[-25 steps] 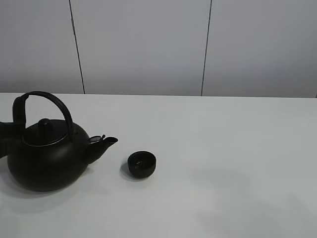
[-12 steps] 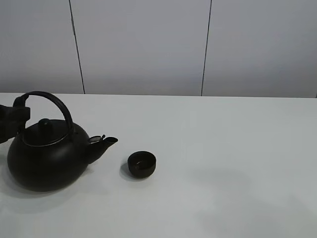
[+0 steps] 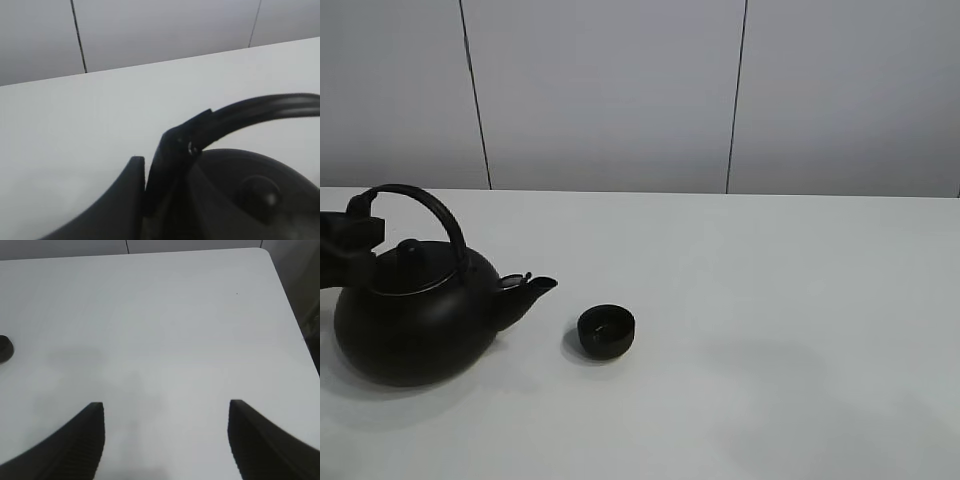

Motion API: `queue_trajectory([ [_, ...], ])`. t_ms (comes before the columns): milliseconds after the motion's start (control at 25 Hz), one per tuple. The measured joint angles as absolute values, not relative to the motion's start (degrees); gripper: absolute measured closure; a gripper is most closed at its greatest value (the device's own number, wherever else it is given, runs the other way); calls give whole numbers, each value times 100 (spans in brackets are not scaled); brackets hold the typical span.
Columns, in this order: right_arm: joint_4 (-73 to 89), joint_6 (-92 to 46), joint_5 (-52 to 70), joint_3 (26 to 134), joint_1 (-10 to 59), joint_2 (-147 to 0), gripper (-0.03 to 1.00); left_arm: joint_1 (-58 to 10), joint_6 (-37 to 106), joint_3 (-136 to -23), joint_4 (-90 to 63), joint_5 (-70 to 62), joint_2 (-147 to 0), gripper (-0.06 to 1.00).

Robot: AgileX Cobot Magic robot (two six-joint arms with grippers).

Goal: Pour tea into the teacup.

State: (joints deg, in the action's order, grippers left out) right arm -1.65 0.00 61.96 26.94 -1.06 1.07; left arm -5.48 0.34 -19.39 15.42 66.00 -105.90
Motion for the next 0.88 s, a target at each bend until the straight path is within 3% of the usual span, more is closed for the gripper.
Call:
queue_trajectory([
  [80,-165,0,6196,2694,-106,107,48,-559,127,-1939,1542,6600,-10590,82],
  [440,-165,0,6196,2694,-106,107,48,-546,147,-1939,1501,6477,-10504,83],
  [880,-159,0,6196,2694,-106,107,48,-638,112,-1848,1516,5119,-8599,83],
])
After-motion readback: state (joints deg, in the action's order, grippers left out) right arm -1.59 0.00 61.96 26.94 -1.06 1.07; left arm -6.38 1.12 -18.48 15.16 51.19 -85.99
